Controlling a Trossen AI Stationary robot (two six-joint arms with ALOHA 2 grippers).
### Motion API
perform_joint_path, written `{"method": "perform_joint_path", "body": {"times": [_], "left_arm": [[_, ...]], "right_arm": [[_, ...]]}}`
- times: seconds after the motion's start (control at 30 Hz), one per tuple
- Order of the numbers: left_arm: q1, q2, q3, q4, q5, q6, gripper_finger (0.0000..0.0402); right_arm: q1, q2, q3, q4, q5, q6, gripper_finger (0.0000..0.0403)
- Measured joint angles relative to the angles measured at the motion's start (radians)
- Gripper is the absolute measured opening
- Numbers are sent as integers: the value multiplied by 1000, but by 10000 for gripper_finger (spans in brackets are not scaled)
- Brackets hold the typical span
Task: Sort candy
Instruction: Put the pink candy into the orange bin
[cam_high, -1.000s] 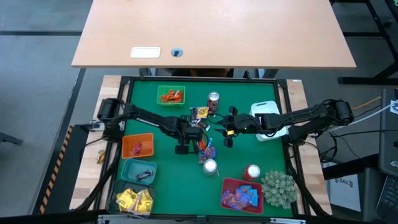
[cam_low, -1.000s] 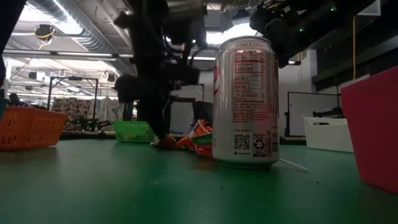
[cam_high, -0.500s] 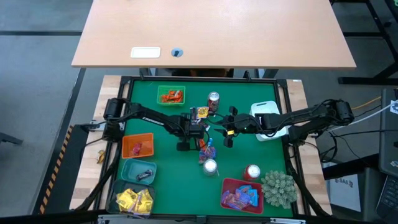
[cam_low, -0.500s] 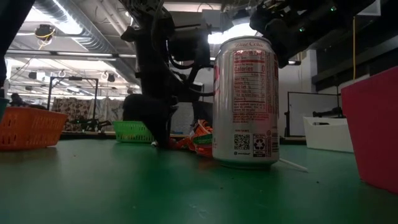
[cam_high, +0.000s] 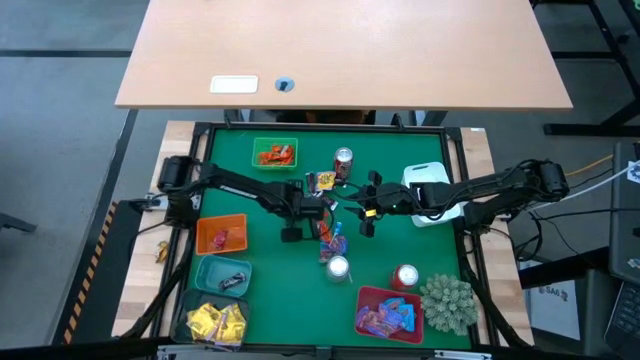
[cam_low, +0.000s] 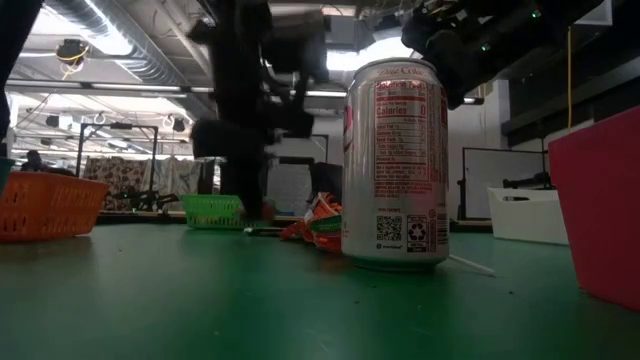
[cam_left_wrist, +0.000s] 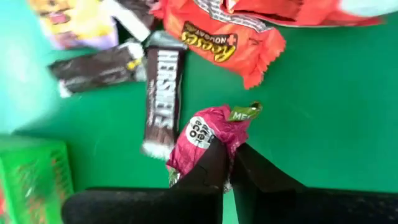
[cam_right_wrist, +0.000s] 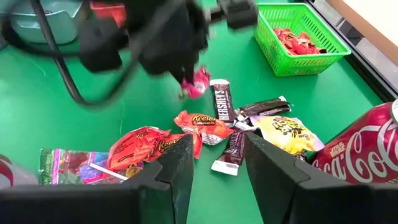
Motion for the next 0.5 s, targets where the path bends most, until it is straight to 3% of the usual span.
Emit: {"method": "perform_joint_path", "body": {"times": [0.37, 0.5], "left_arm": [[-24, -289, 2, -273, 274, -304, 0], [-77, -395, 2, -432, 306, -494, 0]], "right_arm": [[-3, 5, 0, 17, 14, 31, 142], [-29, 33, 0, 37, 6, 77, 142]]}}
